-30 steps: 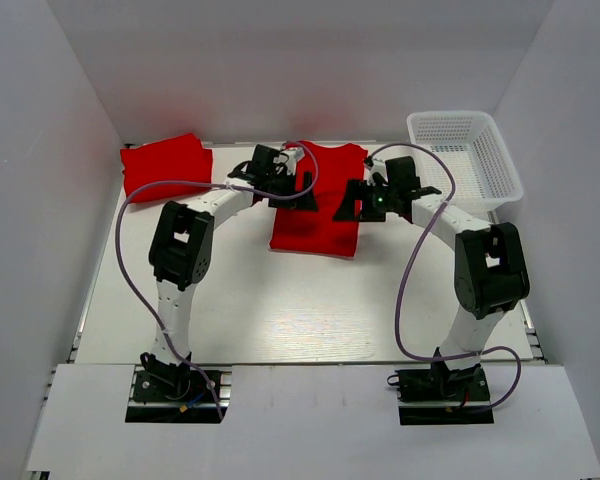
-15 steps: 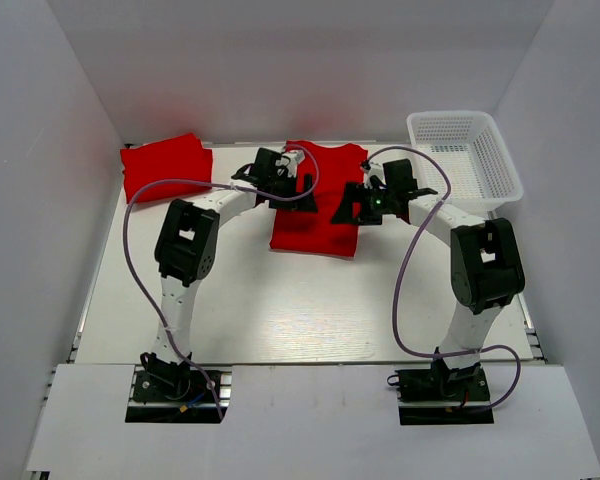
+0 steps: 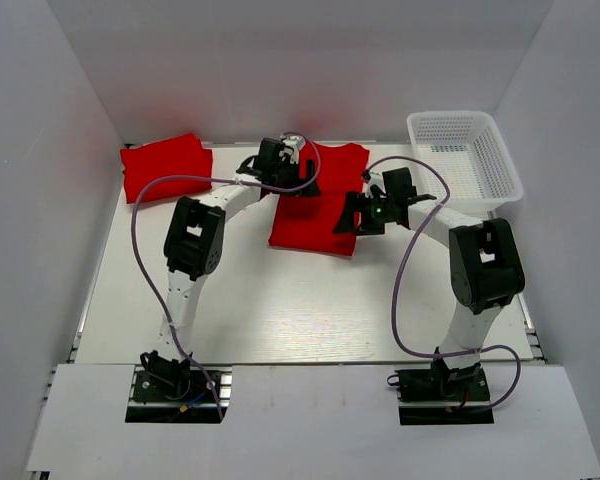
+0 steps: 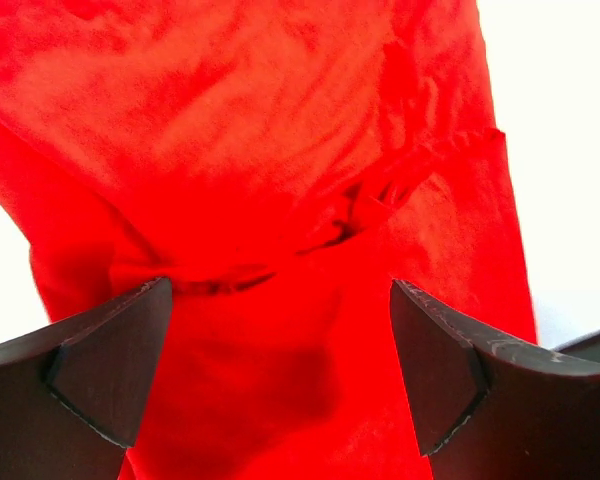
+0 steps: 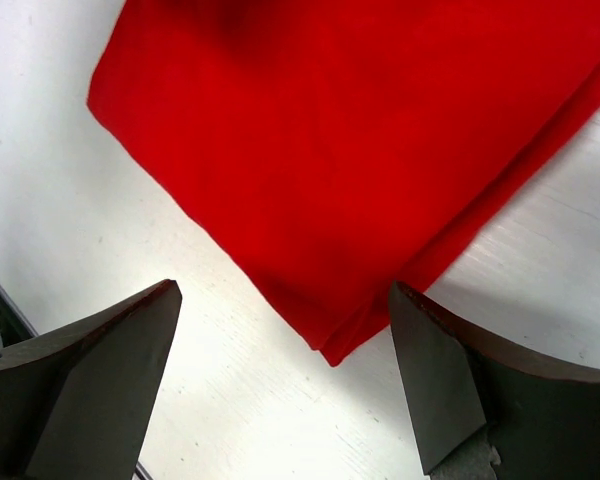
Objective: Fold and stack the t-shirts
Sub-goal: Fold the folded rectangular tshirt in 1/3 of the way, then grab one side of the 2/3 rectangular tshirt with both arms, then fold the long partially folded tshirt into a neat square, then put the neatly folded tshirt into the corner of the board with the left arm
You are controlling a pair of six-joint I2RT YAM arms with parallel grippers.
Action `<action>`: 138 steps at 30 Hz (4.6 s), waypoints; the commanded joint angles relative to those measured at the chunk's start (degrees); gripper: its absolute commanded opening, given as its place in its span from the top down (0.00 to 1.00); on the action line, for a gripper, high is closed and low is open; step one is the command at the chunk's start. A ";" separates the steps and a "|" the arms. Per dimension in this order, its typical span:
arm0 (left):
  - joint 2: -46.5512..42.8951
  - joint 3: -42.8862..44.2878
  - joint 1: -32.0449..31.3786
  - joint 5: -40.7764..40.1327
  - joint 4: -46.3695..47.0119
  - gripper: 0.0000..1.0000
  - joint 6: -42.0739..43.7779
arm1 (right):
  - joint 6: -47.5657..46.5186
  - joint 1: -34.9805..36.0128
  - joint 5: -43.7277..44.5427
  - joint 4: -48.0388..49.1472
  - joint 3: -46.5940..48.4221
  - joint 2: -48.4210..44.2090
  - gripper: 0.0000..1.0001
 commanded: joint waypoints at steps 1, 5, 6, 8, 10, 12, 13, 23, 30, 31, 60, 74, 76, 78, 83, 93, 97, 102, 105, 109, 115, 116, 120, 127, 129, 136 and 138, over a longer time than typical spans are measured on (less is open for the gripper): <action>0.73 3.33 0.39 -2.54 -1.28 0.00 -0.44 | -1.49 -0.21 2.22 -0.96 -0.23 -2.20 0.10; 2.06 5.88 0.92 -4.91 -4.89 0.00 -0.44 | -0.79 -0.03 5.56 -1.31 -1.10 -4.31 0.10; 2.06 7.80 0.92 -5.44 -5.94 0.00 -0.44 | -0.62 -0.12 6.17 -1.31 -1.37 -5.01 0.10; 2.58 11.75 0.92 -5.97 -10.75 0.00 1.66 | 0.09 -0.30 7.49 -1.57 -2.33 -6.15 0.10; 0.22 12.74 0.92 -8.60 -13.67 0.00 3.07 | 0.44 -0.12 8.72 -2.37 -3.21 -7.47 0.10; -5.63 10.56 0.92 -10.97 -15.09 0.00 3.87 | 0.70 -0.21 9.96 -2.54 -4.00 -8.61 0.10; -8.20 8.46 0.92 -12.64 -15.09 0.00 4.47 | 1.66 -0.12 10.22 -2.28 -4.27 -9.23 0.10; -30.98 -27.40 0.92 -16.78 -7.01 0.00 1.05 | 9.66 -0.03 9.08 1.50 -10.51 -9.67 0.10; -28.45 -31.91 0.39 -14.32 -5.95 0.00 -0.27 | 12.04 0.14 6.27 4.05 -11.04 -6.08 0.10; -27.74 -31.91 0.39 -14.32 -5.95 0.00 -0.27 | 12.04 0.06 6.35 4.40 -11.04 -5.72 0.10; -35.98 -54.31 -1.80 -0.87 7.59 1.00 -4.48 | 8.36 1.20 -0.23 7.49 -17.71 -9.46 1.00; -60.95 -50.74 -7.70 -0.60 -18.77 1.00 -6.68 | 2.02 3.92 5.12 -17.04 -23.62 -38.23 1.00; -60.96 -47.31 -7.70 -4.38 -18.78 1.00 -7.20 | 1.24 3.75 6.53 -16.09 -20.19 -38.76 1.00; -60.18 -45.36 -7.70 -8.67 -18.00 1.00 -8.17 | 1.14 3.48 10.19 -14.94 -16.34 -38.15 1.00; -55.08 -38.33 -6.47 -14.39 -15.62 1.00 -11.43 | 3.42 3.13 16.28 -14.15 -9.03 -33.24 1.00; -38.21 -20.15 -4.10 -30.32 -17.37 1.00 -14.15 | 3.52 0.67 18.13 -12.03 5.92 -18.91 1.00; -30.65 -13.46 -2.95 -30.93 -18.16 1.00 -13.02 | 3.25 -0.82 17.69 -12.12 10.49 -12.34 1.00; -23.00 -5.47 -1.03 -29.27 -18.69 1.00 -12.48 | 2.90 -2.14 15.76 -12.21 16.72 -6.52 1.00; -18.78 -2.04 -0.40 -27.34 -17.29 1.00 -12.48 | 2.72 -2.93 15.06 -11.60 20.07 -2.47 1.00; -14.12 2.19 0.74 -26.80 -16.24 1.00 -12.48 | 3.69 -3.64 14.00 -11.42 24.54 2.45 1.00; -8.59 4.31 1.79 -21.90 -8.95 1.00 -8.10 | 4.48 -5.30 12.77 -9.57 27.89 9.22 1.00; -8.58 3.09 1.79 -21.01 -7.02 1.00 -7.57 | 4.74 -5.39 12.86 -9.57 28.42 9.83 1.00; -4.98 2.55 2.40 -17.14 -0.51 1.00 -7.03 | 5.54 -6.44 11.37 -6.51 30.01 14.57 1.00; 0.12 12.72 5.04 -19.42 0.39 0.00 -6.34 | 5.01 -8.82 0.57 -4.99 46.95 26.16 0.10; -0.49 13.71 5.05 -20.38 -1.11 0.00 -6.33 | 3.96 -9.00 -0.32 -6.76 50.92 26.19 0.10; -6.91 2.64 5.05 -12.14 0.48 0.00 0.08 | -0.61 -9.00 1.44 -5.53 34.59 14.16 0.10; -5.34 3.24 4.44 -9.05 -4.61 0.00 3.68 | -1.40 -8.64 1.08 -5.44 29.52 11.61 0.10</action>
